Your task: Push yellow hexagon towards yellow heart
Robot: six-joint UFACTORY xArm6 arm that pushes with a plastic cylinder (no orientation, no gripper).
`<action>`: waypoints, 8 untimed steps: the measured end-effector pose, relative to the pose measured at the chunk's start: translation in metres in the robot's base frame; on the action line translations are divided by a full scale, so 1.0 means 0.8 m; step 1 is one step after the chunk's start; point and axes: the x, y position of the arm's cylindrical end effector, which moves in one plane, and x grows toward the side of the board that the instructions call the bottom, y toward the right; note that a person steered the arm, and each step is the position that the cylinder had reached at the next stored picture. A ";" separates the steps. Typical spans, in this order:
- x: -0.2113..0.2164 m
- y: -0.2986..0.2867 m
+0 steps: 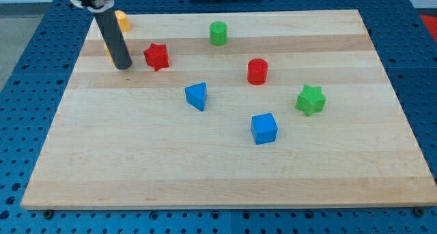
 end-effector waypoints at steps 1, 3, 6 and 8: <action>-0.014 -0.015; -0.040 -0.066; -0.060 -0.067; -0.091 -0.067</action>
